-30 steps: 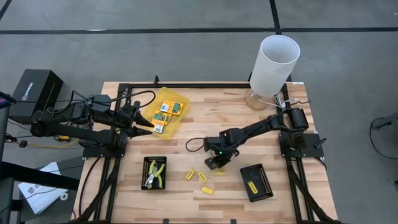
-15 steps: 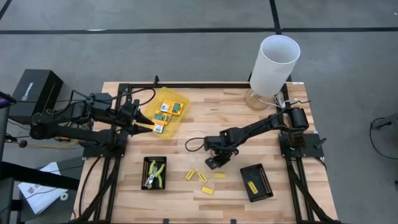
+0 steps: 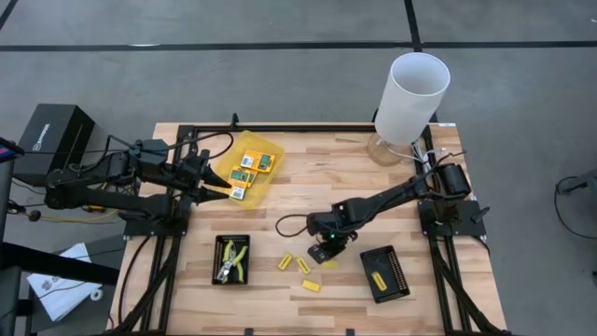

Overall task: Pick & Place School Supplies
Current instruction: Put the yellow eraser into the right black bin

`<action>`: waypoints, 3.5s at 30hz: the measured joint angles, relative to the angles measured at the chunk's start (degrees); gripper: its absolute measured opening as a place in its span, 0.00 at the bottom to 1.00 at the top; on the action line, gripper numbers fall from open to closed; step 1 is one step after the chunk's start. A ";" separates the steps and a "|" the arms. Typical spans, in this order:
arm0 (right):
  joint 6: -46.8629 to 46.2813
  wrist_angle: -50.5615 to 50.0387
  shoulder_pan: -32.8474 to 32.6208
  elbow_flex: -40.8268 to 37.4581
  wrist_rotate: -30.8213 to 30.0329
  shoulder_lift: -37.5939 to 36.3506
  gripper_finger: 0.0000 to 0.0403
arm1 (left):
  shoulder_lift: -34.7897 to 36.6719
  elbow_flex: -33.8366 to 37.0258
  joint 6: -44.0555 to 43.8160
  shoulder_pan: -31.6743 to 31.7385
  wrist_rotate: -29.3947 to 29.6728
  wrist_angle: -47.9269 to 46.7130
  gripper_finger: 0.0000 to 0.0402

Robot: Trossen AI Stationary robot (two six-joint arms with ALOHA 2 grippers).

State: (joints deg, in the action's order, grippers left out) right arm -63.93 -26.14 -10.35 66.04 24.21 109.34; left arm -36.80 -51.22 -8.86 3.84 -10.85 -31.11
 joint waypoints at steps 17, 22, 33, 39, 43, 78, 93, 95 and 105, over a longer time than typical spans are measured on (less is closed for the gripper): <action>-1.50 2.92 -0.89 0.33 2.99 3.37 0.00 | 0.00 0.00 0.04 0.00 0.02 0.02 0.32; -1.87 3.03 -0.84 0.31 2.23 3.37 0.00 | 0.00 -0.01 0.04 0.00 0.02 0.04 0.32; 1.06 1.33 1.11 0.32 2.09 3.48 0.00 | 0.00 0.00 0.59 0.00 0.02 0.02 0.32; 2.49 0.55 2.25 0.31 2.04 3.48 0.00 | 0.00 -0.01 0.57 0.00 0.02 0.00 0.32; 3.15 -0.02 3.40 0.02 0.95 3.77 0.00 | 0.00 0.00 0.60 0.00 0.02 -0.03 0.32; -52.23 -29.42 -25.28 28.24 -44.57 5.27 0.00 | -4.64 -0.02 4.42 0.00 0.09 0.44 0.32; -55.53 -55.95 -19.91 65.73 -38.90 33.51 0.00 | -6.34 -0.02 5.64 0.00 0.04 0.77 0.32; -55.44 -57.68 -19.39 65.59 -39.18 33.97 0.00 | -6.34 -0.02 5.66 0.00 0.04 0.74 0.32; -55.24 -61.81 -19.11 65.70 -43.36 33.16 0.00 | -6.34 -0.02 7.75 0.00 0.05 0.66 0.32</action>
State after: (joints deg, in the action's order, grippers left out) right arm -119.17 -87.95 -29.46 131.74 -19.15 142.50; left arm -43.13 -51.24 -1.11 3.84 -10.81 -30.46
